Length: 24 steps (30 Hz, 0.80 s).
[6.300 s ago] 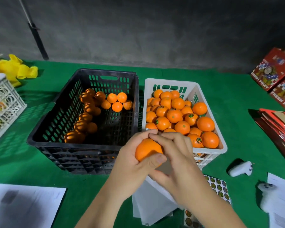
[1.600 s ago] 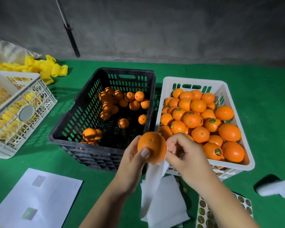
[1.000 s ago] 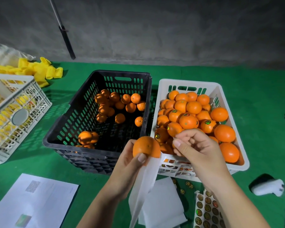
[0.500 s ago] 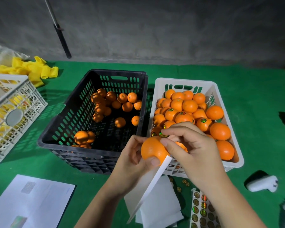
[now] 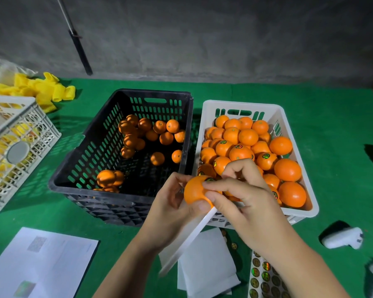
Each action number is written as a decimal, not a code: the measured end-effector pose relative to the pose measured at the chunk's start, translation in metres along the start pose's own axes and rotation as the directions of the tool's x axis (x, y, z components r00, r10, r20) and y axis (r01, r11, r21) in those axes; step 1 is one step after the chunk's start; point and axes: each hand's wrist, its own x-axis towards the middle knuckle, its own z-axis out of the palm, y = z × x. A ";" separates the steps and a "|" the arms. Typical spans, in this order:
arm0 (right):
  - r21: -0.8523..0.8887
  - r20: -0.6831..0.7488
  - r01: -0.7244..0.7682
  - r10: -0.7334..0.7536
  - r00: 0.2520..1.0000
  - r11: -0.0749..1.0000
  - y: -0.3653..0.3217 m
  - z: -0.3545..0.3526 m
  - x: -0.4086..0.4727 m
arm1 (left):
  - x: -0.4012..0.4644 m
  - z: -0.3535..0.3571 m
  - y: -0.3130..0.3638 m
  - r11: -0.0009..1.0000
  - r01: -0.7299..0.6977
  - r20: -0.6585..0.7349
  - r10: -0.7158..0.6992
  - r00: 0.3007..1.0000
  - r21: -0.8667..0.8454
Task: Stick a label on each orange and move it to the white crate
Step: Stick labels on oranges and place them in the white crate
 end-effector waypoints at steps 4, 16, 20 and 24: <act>0.046 0.060 -0.036 0.033 0.998 0.998 0.001 -0.005 0.000 | -0.002 -0.002 -0.003 1.000 0.022 0.013 -0.022 1.000 0.007; -0.180 0.294 0.074 -0.019 0.956 0.981 -0.005 -0.008 -0.012 | 0.001 -0.003 0.000 0.999 0.013 0.011 -0.012 1.000 -0.040; -0.190 0.336 0.049 0.018 0.942 0.981 0.000 -0.007 -0.011 | -0.002 -0.003 0.005 0.997 0.055 -0.002 -0.056 0.998 -0.054; -0.125 0.229 -0.007 0.035 0.973 0.992 -0.001 -0.003 -0.010 | -0.002 0.000 0.014 0.991 0.038 -0.012 -0.040 0.999 -0.126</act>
